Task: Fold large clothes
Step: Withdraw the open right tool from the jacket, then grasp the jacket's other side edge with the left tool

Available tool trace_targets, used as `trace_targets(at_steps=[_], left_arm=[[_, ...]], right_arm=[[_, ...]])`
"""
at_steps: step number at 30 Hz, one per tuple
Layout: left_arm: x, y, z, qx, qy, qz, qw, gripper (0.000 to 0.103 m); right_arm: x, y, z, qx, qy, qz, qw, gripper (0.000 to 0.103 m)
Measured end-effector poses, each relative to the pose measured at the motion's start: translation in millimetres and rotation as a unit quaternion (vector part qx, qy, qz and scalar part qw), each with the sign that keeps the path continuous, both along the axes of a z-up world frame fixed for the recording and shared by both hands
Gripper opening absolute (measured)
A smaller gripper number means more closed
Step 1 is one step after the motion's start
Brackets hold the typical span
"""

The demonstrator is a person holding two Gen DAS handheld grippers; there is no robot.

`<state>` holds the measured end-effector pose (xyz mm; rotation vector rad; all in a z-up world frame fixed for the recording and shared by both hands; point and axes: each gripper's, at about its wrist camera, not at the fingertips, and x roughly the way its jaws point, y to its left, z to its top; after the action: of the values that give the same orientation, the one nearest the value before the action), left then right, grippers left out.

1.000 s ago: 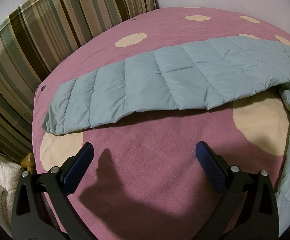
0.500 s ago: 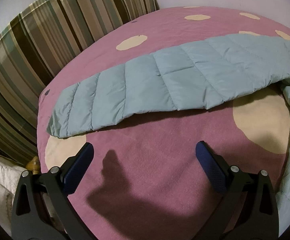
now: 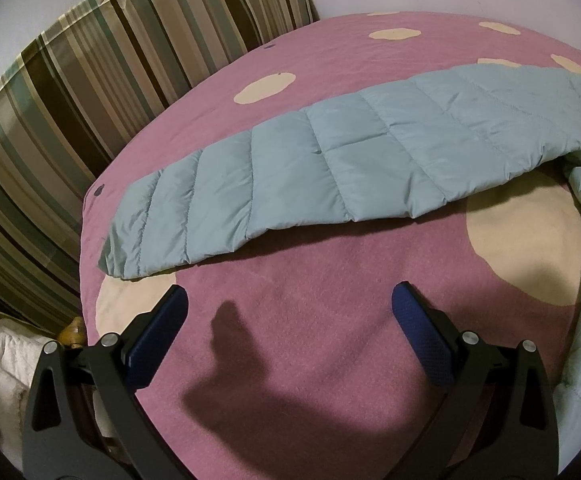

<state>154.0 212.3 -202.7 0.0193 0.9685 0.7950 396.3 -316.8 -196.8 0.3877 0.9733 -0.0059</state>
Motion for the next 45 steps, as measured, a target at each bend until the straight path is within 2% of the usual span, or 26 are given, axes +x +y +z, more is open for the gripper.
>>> trace_targets(at_steps=[2,3,7,9,11,13,18,22,24,28,33,36,41,45], left_arm=[[-0.3,-0.8,0.1,0.001,0.001,0.0,1.0,0.101],[-0.4,-0.7,0.1,0.001,0.001,0.0,1.0,0.101],[-0.4,0.2,0.5,0.003,0.001,-0.001,1.0,0.101],[-0.6,1.1,0.3,-0.001,-0.001,-0.001,1.0,0.101],[-1.2,2.7,1.0,-0.004,-0.002,-0.001,1.0,0.101],[-1.7,3.4,1.9,-0.004,-0.002,-0.001,1.0,0.101],[-3.5,7.2,3.3,-0.011,-0.006,-0.001,0.9999,0.101],[-3.0,9.4,3.1,-0.018,-0.009,0.0,0.9998,0.101],[-3.3,11.2,3.4,-0.021,-0.01,0.0,0.9997,0.101],[-3.9,15.8,3.1,-0.04,-0.018,0.001,0.999,0.101],[-9.8,29.6,1.6,-0.097,-0.046,0.006,0.9942,0.101],[-15.7,34.6,2.3,-0.126,-0.065,0.006,0.9899,0.101],[-38.0,37.3,14.5,-0.118,-0.075,0.015,0.99,0.101],[-62.4,64.3,31.9,-0.109,-0.098,0.045,0.9882,0.101]], right_arm=[[8.1,-5.0,-19.2,0.011,0.023,-0.005,1.0,0.015],[9.1,-5.9,-21.8,0.014,0.02,-0.006,1.0,0.015],[2.6,-4.8,-8.3,0.009,0.006,-0.002,1.0,0.016],[-12.0,-8.7,5.0,0.007,-0.008,-0.008,1.0,0.02],[-41.6,-17.8,21.6,-0.012,-0.033,-0.018,0.999,0.036],[-67.1,-24.0,28.4,-0.037,-0.042,-0.033,0.998,0.042],[-128.4,-47.7,20.9,-0.111,-0.023,-0.078,0.99,0.042],[-153.9,-61.7,-5.3,-0.121,0.012,-0.098,0.988,0.042],[-158.7,-61.2,-15.1,-0.131,0.011,-0.095,0.987,0.043],[-149.7,-40.8,-21.5,-0.199,0.006,-0.089,0.976,0.058],[-147.2,-45.2,-25.4,-0.179,0.009,-0.105,0.978,0.067],[-144.5,-43.0,-26.4,-0.19,0.012,-0.106,0.976,0.07],[-146.9,-45.2,-28.0,-0.188,0.013,-0.112,0.976,0.075],[-150.0,-44.4,-27.8,-0.19,0.012,-0.113,0.975,0.076]])
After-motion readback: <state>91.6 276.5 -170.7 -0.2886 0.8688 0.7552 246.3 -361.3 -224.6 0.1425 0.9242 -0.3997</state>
